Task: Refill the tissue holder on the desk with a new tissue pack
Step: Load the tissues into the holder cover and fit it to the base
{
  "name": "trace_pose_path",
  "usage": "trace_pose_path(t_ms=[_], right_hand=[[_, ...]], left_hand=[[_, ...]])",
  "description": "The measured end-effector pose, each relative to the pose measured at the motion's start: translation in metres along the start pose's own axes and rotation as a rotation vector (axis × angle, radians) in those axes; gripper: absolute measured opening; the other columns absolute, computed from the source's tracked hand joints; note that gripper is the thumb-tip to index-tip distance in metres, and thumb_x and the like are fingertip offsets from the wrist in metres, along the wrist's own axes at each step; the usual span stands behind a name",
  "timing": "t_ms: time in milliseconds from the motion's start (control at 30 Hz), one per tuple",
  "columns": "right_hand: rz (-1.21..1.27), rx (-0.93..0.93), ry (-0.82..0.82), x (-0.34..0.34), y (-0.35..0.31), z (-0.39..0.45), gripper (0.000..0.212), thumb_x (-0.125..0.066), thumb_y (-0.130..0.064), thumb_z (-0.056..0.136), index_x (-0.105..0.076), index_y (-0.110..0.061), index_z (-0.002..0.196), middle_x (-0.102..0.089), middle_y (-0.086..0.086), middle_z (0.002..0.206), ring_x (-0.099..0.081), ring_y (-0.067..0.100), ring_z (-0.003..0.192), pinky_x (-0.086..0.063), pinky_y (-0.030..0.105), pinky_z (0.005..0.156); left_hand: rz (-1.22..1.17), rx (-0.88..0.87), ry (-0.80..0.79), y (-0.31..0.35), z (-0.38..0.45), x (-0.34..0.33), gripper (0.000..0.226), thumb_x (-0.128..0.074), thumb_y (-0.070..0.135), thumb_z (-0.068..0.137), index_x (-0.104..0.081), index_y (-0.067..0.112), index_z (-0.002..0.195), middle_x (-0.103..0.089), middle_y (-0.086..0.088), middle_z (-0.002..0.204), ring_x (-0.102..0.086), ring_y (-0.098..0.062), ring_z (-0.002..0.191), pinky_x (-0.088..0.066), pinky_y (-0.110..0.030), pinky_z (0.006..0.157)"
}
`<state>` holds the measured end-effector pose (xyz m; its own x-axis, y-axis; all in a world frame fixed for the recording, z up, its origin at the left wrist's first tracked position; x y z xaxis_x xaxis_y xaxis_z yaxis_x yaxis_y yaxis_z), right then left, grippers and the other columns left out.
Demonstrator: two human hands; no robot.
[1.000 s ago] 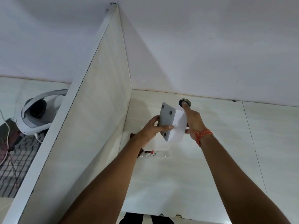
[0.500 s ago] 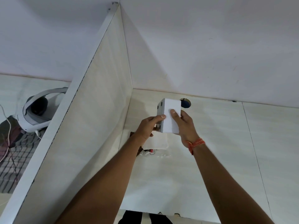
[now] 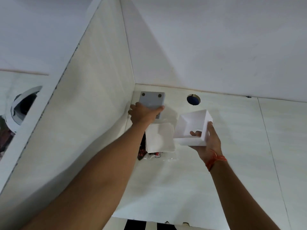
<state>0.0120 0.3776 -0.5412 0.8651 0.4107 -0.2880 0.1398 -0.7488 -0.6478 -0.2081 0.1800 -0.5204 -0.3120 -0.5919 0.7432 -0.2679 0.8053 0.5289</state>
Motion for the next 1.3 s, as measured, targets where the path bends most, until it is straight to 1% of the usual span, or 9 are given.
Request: trace_pose_path(t_ms=[167, 267, 433, 500, 667, 867, 1000, 1133, 1300], right_hand=[[0.1, -0.016, -0.027, 0.008, 0.019, 0.017, 0.04, -0.056, -0.048, 0.091, -0.059, -0.021, 0.121, -0.057, 0.009, 0.073, -0.061, 0.034, 0.094, -0.053, 0.064, 0.079], [0.106, -0.034, -0.062, 0.003, 0.02, 0.019, 0.043, -0.057, -0.048, 0.09, -0.06, -0.022, 0.124, -0.058, 0.011, 0.078, -0.061, 0.035, 0.096, -0.049, 0.067, 0.084], [0.109, -0.053, -0.069, -0.004, 0.01, 0.005, 0.036, -0.061, -0.047, 0.087, -0.063, -0.022, 0.114, -0.06, 0.014, 0.087, -0.06, 0.036, 0.098, -0.05, 0.065, 0.085], [0.095, -0.052, -0.076, -0.004, 0.007, -0.001, 0.031, -0.059, -0.046, 0.089, -0.064, -0.023, 0.108, -0.061, 0.013, 0.085, -0.06, 0.036, 0.096, -0.051, 0.062, 0.083], [0.108, -0.059, -0.058, 0.007, 0.012, -0.003, 0.032, -0.058, -0.045, 0.09, -0.061, -0.023, 0.112, -0.06, 0.013, 0.086, -0.059, 0.034, 0.095, -0.051, 0.063, 0.085], [0.096, -0.062, -0.024, 0.022, 0.02, 0.003, 0.032, -0.059, -0.044, 0.09, -0.061, -0.021, 0.112, -0.06, 0.012, 0.082, -0.061, 0.032, 0.092, -0.051, 0.064, 0.085], [0.083, -0.047, -0.03, 0.029, 0.012, 0.004, 0.033, -0.059, -0.044, 0.089, -0.062, -0.021, 0.112, -0.061, 0.012, 0.081, -0.061, 0.033, 0.093, -0.049, 0.067, 0.085], [0.107, -0.042, -0.07, 0.033, 0.0, 0.004, 0.033, -0.061, -0.045, 0.086, -0.063, -0.022, 0.111, -0.061, 0.012, 0.084, -0.06, 0.034, 0.094, -0.047, 0.068, 0.086], [0.116, -0.14, -0.116, 0.014, 0.022, 0.009, 0.042, -0.062, -0.044, 0.084, -0.061, -0.022, 0.12, -0.059, 0.015, 0.101, -0.059, 0.036, 0.104, -0.043, 0.066, 0.094]], left_hand=[[0.188, 0.013, 0.053, -0.012, 0.026, -0.025, 0.128, -0.073, 0.075, 0.054, -0.028, -0.001, 0.147, -0.032, -0.02, 0.151, -0.028, -0.04, 0.141, -0.04, -0.051, 0.107], [0.208, 0.019, 0.048, -0.024, 0.027, -0.028, 0.128, -0.068, 0.076, 0.061, -0.021, -0.004, 0.149, -0.03, -0.023, 0.152, -0.03, -0.039, 0.141, -0.034, -0.049, 0.111], [-0.149, 0.04, 0.249, -0.034, -0.033, 0.002, 0.071, -0.059, 0.053, 0.084, -0.046, 0.004, 0.134, -0.047, -0.02, 0.137, -0.046, -0.039, 0.125, -0.046, -0.049, 0.095], [-0.204, 0.054, 0.16, -0.037, -0.058, -0.007, 0.068, -0.065, 0.049, 0.08, -0.049, 0.006, 0.129, -0.051, -0.018, 0.129, -0.051, -0.038, 0.119, -0.05, -0.046, 0.092], [0.022, 0.234, -0.265, -0.06, -0.077, -0.054, 0.096, -0.082, 0.045, 0.066, -0.036, 0.0, 0.137, -0.045, -0.018, 0.14, -0.051, -0.036, 0.124, -0.049, -0.041, 0.085], [-0.017, 0.2, -0.24, -0.057, -0.078, -0.063, 0.091, -0.09, 0.023, 0.063, -0.035, 0.003, 0.133, -0.055, -0.014, 0.13, -0.057, -0.034, 0.118, -0.05, -0.039, 0.085], [-0.233, 0.205, -0.205, -0.054, -0.083, -0.06, 0.083, -0.089, 0.008, 0.063, -0.039, 0.003, 0.129, -0.055, -0.01, 0.125, -0.058, -0.032, 0.113, -0.046, -0.032, 0.077], [-0.653, 0.236, -0.343, -0.061, -0.08, -0.05, 0.064, -0.086, -0.004, 0.06, -0.06, 0.0, 0.118, -0.069, -0.013, 0.116, -0.067, -0.03, 0.096, -0.056, -0.033, 0.068], [-1.274, 0.277, -0.637, -0.056, -0.076, -0.03, 0.049, -0.079, -0.001, 0.066, -0.067, 0.014, 0.111, -0.074, -0.01, 0.11, -0.07, -0.029, 0.103, -0.059, -0.041, 0.085]])
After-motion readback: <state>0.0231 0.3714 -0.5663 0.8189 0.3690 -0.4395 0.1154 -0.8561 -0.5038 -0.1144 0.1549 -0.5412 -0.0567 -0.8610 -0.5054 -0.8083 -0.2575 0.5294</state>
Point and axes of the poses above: each hand's wrist, its own z-axis towards the middle knuckle, its own x-axis out of the back of the hand, y = z × x, the point moved 9 cm from there along z, towards the middle knuckle
